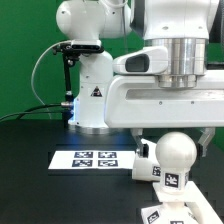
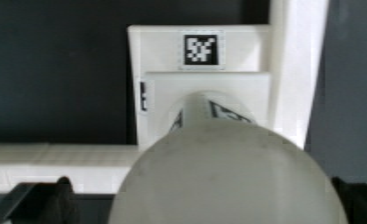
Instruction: Assemble lamp
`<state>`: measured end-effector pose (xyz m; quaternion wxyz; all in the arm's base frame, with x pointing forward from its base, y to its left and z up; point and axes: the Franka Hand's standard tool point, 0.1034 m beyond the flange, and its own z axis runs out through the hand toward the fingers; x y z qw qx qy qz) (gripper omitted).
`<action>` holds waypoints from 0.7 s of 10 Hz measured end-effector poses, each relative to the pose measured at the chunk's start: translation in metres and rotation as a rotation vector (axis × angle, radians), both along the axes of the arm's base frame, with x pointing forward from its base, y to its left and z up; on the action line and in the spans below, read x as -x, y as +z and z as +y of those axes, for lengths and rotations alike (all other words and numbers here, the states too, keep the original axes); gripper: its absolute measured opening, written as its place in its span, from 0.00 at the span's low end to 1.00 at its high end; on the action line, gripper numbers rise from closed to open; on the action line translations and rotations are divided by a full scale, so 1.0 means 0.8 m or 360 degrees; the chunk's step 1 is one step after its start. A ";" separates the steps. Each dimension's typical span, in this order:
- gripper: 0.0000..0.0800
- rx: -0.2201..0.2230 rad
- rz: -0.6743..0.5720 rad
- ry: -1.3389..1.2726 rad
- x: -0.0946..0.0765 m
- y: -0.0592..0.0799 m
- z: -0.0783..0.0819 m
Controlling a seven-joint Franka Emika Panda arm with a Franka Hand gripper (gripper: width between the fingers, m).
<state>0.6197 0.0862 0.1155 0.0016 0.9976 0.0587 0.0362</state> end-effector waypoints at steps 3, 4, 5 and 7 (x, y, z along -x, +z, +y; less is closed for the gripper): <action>0.87 0.0018 -0.0001 0.0208 0.000 -0.002 -0.002; 0.87 0.0018 -0.0001 0.0202 0.000 -0.002 -0.003; 0.73 0.0018 -0.0001 0.0196 0.000 -0.002 -0.003; 0.72 0.0014 -0.0001 0.0146 0.000 -0.002 -0.003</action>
Offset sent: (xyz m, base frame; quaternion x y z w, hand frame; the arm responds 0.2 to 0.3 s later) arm 0.0039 0.0107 -0.0051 0.0240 0.0166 -0.0258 0.9992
